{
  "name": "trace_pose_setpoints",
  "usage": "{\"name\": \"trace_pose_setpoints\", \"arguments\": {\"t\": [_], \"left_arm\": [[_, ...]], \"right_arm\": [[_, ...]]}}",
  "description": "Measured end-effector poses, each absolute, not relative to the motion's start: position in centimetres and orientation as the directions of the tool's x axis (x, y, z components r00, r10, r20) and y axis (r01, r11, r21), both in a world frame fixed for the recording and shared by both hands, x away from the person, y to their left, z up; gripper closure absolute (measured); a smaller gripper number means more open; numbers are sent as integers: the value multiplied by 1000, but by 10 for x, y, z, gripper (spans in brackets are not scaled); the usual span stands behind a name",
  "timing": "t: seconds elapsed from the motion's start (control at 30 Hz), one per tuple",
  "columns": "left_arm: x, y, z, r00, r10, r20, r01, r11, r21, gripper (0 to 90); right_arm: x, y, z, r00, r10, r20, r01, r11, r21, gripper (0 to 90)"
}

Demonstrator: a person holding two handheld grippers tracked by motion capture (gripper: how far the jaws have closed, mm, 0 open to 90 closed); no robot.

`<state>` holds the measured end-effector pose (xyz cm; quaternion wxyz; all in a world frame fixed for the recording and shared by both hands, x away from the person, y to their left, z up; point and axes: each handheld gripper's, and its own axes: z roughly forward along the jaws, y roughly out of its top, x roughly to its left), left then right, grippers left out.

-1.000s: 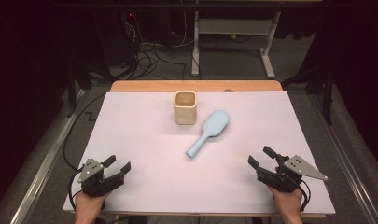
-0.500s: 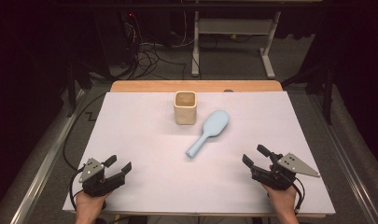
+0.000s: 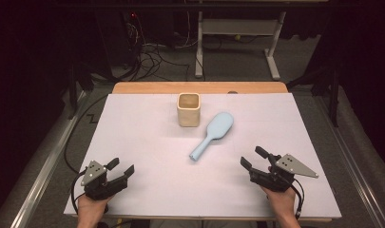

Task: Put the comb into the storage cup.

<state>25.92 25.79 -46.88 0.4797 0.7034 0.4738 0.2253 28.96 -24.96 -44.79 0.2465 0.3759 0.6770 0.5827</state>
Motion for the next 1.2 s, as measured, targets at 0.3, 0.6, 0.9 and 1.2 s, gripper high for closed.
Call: {"name": "trace_pose_setpoints", "arguments": {"t": [0.3,0.6,0.9,1.2], "left_arm": [[259,258,-469,453,881,-137,449,-92,889,329],[259,258,-468,456,879,-141,446,-89,891,329],[259,258,-468,459,877,-142,447,-89,890,329],[259,257,-468,460,876,-145,448,-88,890,328]], "right_arm": [[296,-238,-446,-609,785,115,236,41,971,296],[307,-217,-443,-632,764,130,251,43,967,306],[315,-202,-445,-648,747,146,262,39,964,312],[323,-194,-444,-647,746,157,276,37,960,328]]}}
